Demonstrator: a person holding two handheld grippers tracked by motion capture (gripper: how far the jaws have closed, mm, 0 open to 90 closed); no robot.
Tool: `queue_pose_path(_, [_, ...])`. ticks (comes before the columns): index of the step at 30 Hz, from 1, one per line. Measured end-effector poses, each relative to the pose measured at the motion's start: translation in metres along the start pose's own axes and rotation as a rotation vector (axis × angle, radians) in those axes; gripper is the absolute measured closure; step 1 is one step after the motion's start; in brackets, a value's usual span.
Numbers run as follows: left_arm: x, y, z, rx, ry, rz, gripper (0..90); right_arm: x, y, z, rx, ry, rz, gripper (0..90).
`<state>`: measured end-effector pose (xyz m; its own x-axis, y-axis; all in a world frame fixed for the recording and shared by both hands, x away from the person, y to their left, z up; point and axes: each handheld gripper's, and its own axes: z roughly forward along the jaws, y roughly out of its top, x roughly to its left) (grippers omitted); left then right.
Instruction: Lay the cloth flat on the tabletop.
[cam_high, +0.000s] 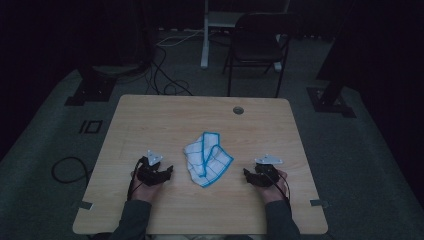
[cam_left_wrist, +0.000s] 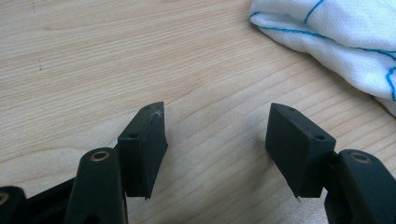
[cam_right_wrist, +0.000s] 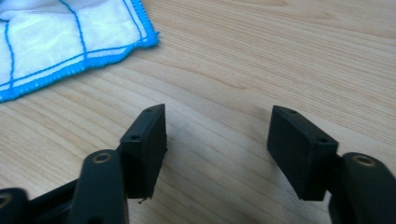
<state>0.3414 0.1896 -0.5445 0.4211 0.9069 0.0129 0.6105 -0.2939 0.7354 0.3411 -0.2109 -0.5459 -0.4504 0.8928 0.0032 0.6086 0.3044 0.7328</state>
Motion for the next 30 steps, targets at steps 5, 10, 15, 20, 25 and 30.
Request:
queue_pose_path(5, [0.0, 0.0, 0.0, 0.0, -0.005, 0.006, 38.8, -0.001, 0.001, -0.002, 0.008, 0.012, -0.014, 48.3])
queue_pose_path(10, [0.0, 0.0, 0.0, 0.001, -0.004, 0.005, 38.7, 0.003, 0.003, -0.005, -0.026, 0.027, -0.027, 52.5])
queue_pose_path(15, [-0.001, 0.0, 0.0, 0.0, -0.003, 0.003, 38.6, 0.007, 0.008, -0.009, -0.041, 0.073, -0.025, 55.9])
queue_pose_path(20, [-0.001, 0.0, 0.0, 0.001, -0.004, 0.004, 38.5, 0.015, 0.014, -0.016, -0.077, 0.088, -0.042, 58.9])
queue_pose_path(25, [-0.001, 0.0, 0.0, 0.0, -0.004, 0.003, 38.5, 0.022, 0.019, -0.016, -0.09, 0.104, -0.055, 61.6])
queue_pose_path(30, [-0.001, 0.0, -0.001, 0.0, -0.007, 0.008, 39.3, 0.032, 0.026, -0.012, -0.1, 0.124, -0.072, 65.8])
